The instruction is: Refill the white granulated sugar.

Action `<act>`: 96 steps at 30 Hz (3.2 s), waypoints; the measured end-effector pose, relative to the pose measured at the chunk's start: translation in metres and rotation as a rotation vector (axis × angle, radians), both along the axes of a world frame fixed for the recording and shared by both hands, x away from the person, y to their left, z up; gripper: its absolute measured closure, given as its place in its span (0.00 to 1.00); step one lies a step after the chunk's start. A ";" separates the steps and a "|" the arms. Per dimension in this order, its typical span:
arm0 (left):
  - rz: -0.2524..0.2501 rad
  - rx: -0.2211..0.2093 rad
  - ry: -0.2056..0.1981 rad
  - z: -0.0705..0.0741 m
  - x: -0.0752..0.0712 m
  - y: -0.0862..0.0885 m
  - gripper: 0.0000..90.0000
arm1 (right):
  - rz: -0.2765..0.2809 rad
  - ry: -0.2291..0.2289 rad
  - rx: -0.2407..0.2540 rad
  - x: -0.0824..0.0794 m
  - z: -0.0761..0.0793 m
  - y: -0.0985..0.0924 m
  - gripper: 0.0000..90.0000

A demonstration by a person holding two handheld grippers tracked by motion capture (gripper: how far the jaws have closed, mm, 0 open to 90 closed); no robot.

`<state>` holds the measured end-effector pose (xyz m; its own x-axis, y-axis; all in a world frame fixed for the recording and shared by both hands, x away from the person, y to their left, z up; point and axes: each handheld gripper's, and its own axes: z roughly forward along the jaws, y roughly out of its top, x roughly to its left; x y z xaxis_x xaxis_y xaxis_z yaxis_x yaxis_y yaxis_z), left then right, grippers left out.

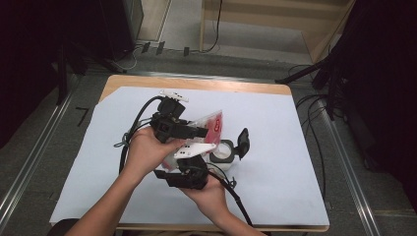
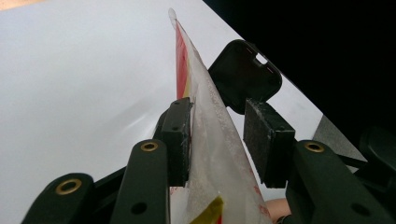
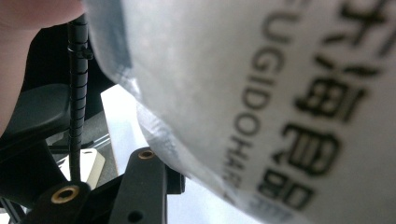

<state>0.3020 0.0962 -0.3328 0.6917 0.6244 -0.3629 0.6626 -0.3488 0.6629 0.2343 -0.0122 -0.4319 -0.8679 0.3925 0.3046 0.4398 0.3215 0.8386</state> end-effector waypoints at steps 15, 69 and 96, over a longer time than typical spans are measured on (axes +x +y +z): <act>-0.002 -0.008 0.001 0.001 0.000 -0.001 0.69 | -0.010 0.008 0.007 -0.001 0.001 0.000 0.71; -0.051 0.128 0.138 -0.021 0.012 0.004 0.76 | 0.034 -0.043 -0.114 -0.013 -0.037 0.011 0.62; -0.050 0.074 0.051 -0.005 0.007 0.021 0.93 | -0.018 -0.019 -0.108 -0.001 -0.036 0.000 0.62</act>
